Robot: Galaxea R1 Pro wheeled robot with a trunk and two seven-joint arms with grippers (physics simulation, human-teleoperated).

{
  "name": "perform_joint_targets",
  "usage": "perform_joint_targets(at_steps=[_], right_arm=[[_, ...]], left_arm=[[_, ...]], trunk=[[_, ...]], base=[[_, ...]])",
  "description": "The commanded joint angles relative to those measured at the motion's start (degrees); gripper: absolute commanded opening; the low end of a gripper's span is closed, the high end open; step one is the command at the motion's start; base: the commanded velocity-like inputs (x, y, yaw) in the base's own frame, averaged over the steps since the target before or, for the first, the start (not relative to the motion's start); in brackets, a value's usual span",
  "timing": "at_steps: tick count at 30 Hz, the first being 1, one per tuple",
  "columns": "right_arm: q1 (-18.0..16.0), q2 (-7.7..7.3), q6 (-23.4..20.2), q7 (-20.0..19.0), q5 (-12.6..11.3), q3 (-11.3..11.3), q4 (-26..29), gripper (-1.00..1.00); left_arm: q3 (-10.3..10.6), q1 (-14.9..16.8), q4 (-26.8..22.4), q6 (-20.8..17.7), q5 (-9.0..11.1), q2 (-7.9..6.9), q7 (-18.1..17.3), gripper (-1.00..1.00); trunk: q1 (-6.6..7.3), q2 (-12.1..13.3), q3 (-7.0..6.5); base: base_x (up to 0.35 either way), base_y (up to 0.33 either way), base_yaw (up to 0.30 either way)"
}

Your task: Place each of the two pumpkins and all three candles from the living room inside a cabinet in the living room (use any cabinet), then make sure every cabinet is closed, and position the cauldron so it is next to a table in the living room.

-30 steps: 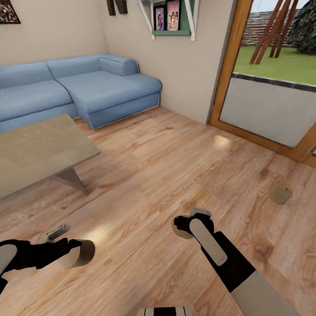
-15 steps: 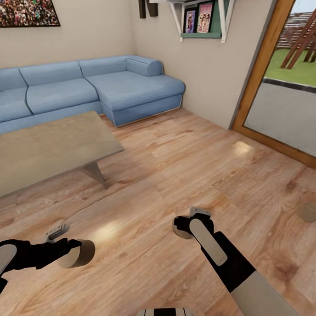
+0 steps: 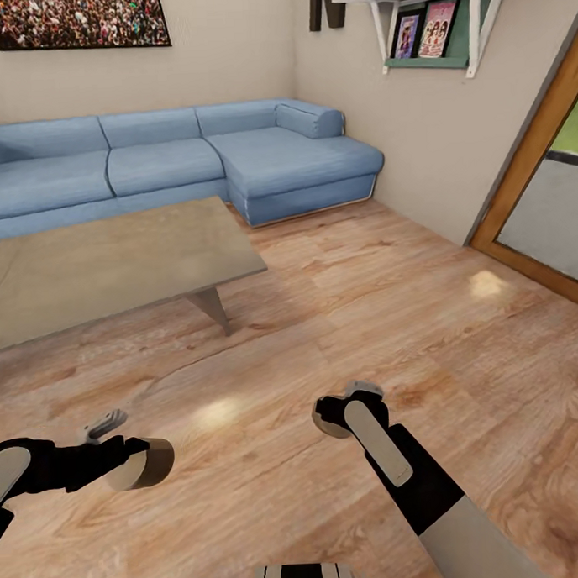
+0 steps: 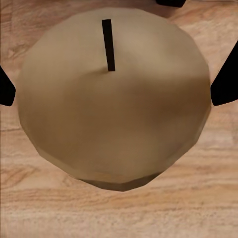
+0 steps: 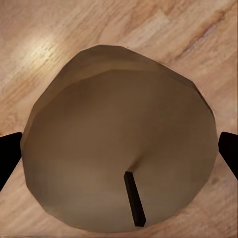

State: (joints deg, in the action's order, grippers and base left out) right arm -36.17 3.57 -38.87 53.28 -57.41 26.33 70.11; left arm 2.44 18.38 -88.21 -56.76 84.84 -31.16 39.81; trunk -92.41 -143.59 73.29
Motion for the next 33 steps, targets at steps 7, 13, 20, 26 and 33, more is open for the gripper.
perform_joint_targets(at_steps=[7, 13, 20, 26, 33], right_arm=[[0.0, 0.11, -0.2, 0.5, -0.3, 0.0, 0.0, -1.00], [0.0, 0.20, -0.2, 0.5, -0.3, 0.0, 0.0, -1.00], [0.0, 0.20, -0.1, 0.5, -0.3, 0.9, 0.0, -1.00], [0.0, 0.20, 0.1, 0.5, -0.3, 1.6, 0.0, -1.00], [0.0, 0.20, 0.2, 0.5, -0.3, 1.6, -0.1, -1.00]], left_arm=[[0.1, 0.1, 0.0, 0.0, 0.6, -0.04, 0.6, -1.00], [0.1, 0.1, 0.0, 0.1, 0.6, -0.04, 0.6, -1.00], [0.0, 0.1, 0.0, 0.0, 0.6, -0.04, 0.5, -1.00], [0.0, 0.1, -0.1, 0.1, 0.6, -0.04, 0.5, -1.00], [-0.1, 0.1, -0.1, 0.1, 0.6, -0.05, 0.5, -1.00]], trunk=[[0.01, 0.0, 0.04], [0.01, 0.0, 0.04], [0.01, 0.0, 0.04], [0.01, 0.0, 0.04], [0.01, 0.0, 0.04]], base=[[0.000, 0.000, 0.292], [-0.060, 0.000, 0.292], [-0.105, 0.000, 0.292], [-0.006, 0.000, 0.292], [0.000, 0.000, 0.292]])
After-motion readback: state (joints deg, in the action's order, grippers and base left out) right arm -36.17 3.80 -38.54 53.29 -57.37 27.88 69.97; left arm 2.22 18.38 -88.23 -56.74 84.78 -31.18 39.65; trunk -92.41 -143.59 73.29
